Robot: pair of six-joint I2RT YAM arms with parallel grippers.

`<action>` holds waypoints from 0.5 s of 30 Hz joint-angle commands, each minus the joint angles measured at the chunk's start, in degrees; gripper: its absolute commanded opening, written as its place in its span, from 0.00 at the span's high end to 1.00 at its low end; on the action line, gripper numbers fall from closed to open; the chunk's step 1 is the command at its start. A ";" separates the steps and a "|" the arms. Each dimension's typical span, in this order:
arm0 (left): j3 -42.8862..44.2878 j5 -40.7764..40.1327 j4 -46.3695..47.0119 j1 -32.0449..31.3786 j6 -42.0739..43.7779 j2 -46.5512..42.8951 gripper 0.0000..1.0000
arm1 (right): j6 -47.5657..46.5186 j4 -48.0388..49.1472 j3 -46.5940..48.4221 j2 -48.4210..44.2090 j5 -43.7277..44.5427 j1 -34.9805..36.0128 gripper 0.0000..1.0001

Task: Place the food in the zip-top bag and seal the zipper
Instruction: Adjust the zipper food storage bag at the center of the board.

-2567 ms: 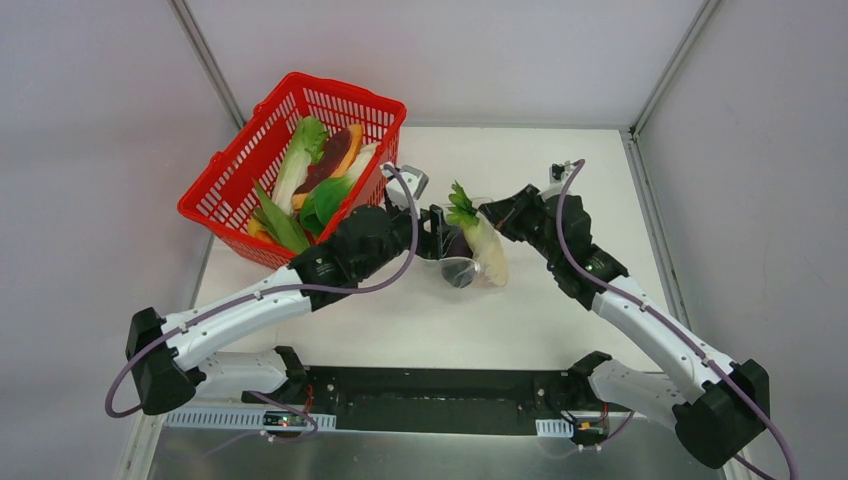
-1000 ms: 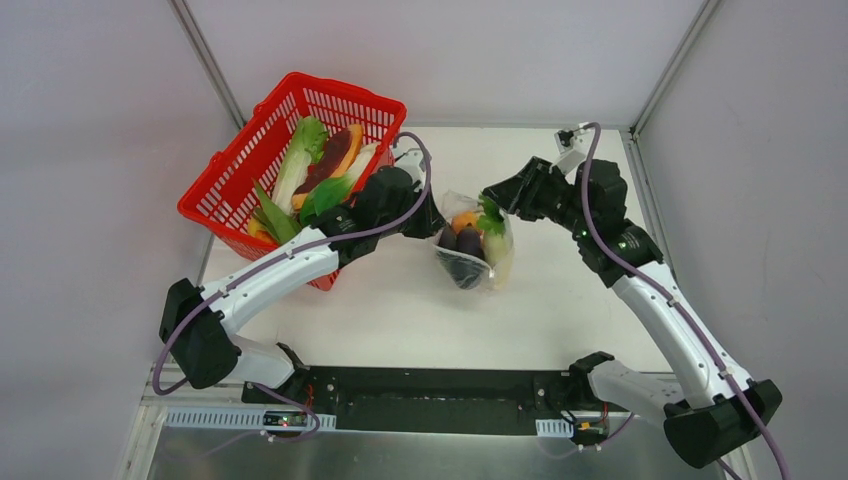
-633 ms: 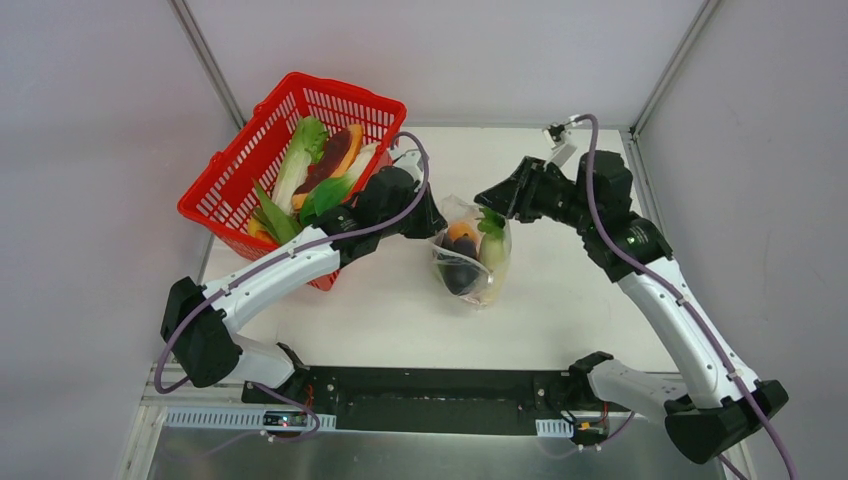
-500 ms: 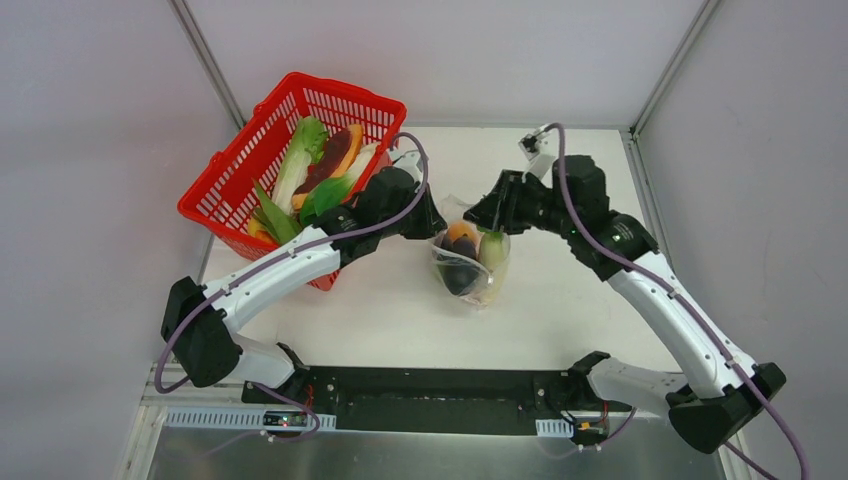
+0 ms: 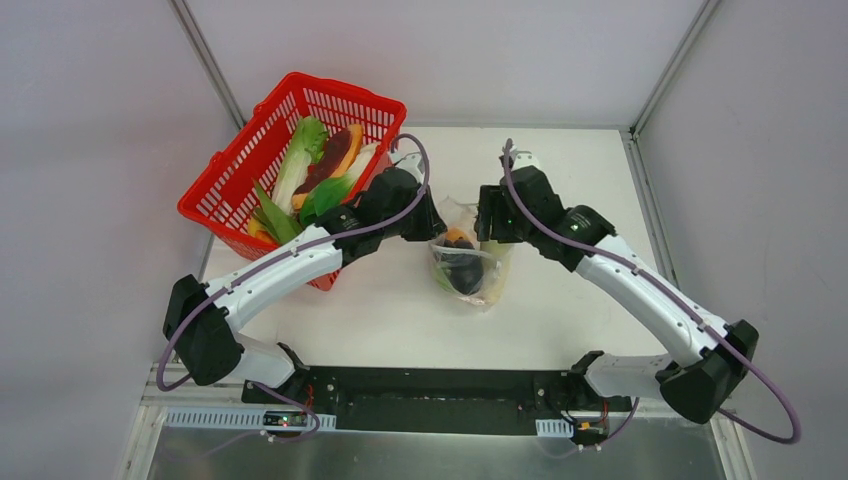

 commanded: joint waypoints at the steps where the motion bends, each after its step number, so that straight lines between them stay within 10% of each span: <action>1: 2.07 1.09 2.57 -1.00 -0.10 -0.01 1.00 | 0.50 0.87 -0.37 3.58 7.42 1.18 0.36; 15: 0.62 -0.46 4.89 -1.40 1.97 0.04 1.00 | 0.14 8.46 -3.03 11.14 -2.20 4.03 0.52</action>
